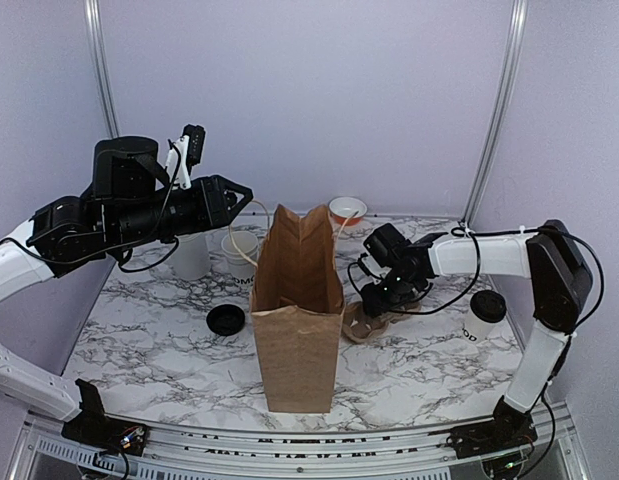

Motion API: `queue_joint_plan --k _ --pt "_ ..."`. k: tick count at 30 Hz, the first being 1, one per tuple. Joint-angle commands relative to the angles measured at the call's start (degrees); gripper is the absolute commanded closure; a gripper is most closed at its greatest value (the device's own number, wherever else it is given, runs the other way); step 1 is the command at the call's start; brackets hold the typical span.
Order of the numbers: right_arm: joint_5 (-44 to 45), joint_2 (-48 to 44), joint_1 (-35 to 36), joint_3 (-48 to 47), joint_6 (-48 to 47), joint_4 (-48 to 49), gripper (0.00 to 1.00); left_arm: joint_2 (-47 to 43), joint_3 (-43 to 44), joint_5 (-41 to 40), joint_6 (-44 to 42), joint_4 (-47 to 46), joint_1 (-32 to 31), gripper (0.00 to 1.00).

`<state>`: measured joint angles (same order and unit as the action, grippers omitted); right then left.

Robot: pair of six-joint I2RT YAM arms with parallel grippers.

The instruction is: Pack the takeout coffee

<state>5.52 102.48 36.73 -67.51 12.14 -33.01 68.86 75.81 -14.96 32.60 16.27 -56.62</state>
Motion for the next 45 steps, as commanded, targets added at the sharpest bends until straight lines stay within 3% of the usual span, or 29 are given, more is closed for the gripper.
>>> queue_joint_plan --k 1,10,15,24,32,40,45 --pt "-0.15 1.17 -0.43 -1.92 -0.43 0.20 0.48 0.13 1.29 0.87 0.00 0.86 0.44 0.61" --pt "1.46 0.26 -0.43 -0.39 -0.07 -1.30 0.43 -0.07 1.06 0.49 0.47 0.82 0.37 0.61" --pt "-0.73 0.41 -0.43 0.15 -0.19 -0.77 0.48 0.44 1.58 0.35 0.15 0.87 0.42 0.61" --pt "-1.65 0.66 -0.43 1.27 -0.21 -0.56 0.49 1.11 2.32 0.72 0.12 0.87 0.46 0.61" --pt "-1.56 -1.52 -0.39 0.80 0.60 -0.84 0.66 1.70 3.30 0.96 -0.36 0.92 0.46 0.61" --pt "0.77 -8.58 -0.44 -2.07 1.78 -3.11 0.71 2.06 4.67 1.07 -1.22 1.62 0.82 0.73" --pt "3.25 -12.27 -0.38 -3.49 2.72 -4.59 0.73 2.33 5.96 1.46 -1.52 2.21 1.05 0.89"
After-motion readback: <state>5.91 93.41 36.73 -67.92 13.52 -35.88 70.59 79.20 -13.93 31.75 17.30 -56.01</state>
